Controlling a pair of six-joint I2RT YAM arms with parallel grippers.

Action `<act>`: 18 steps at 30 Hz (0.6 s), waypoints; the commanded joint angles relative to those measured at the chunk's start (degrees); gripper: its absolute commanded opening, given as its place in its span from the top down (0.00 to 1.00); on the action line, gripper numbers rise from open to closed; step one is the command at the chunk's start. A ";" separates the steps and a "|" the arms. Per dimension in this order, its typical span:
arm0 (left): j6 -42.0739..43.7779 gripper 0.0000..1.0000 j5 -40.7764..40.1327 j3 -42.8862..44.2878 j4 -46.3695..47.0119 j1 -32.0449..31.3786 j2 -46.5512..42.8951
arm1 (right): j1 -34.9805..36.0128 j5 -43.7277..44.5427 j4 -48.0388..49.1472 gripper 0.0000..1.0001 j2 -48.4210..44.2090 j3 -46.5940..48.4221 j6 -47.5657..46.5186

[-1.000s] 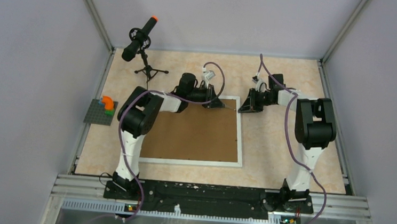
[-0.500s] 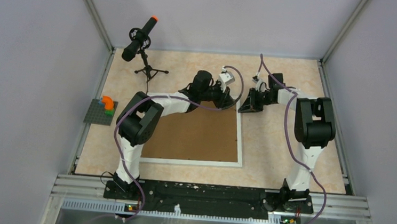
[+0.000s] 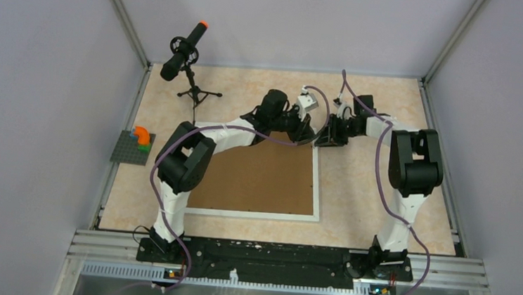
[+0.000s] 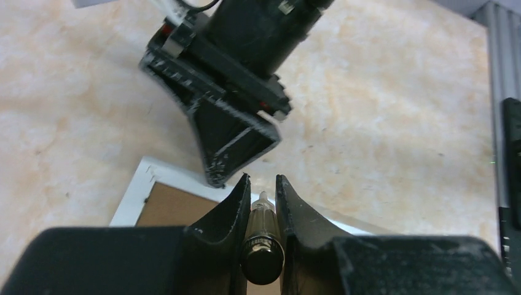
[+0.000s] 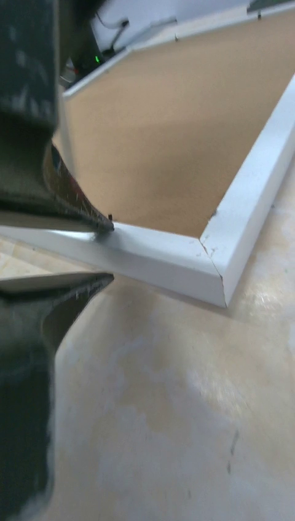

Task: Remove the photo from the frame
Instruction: Release the photo frame item from the photo frame.

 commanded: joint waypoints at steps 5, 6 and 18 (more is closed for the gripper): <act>-4.57 1.00 3.49 2.51 -4.36 2.92 -8.95 | 3.13 13.63 -4.56 0.51 -6.63 3.94 0.86; -4.82 1.00 2.56 1.89 -4.82 3.73 -9.78 | 4.34 16.02 -5.72 0.50 -7.08 4.16 1.96; -5.03 1.00 0.16 -5.26 -6.69 7.99 -16.70 | 13.58 28.54 -10.98 0.42 -4.87 5.79 7.45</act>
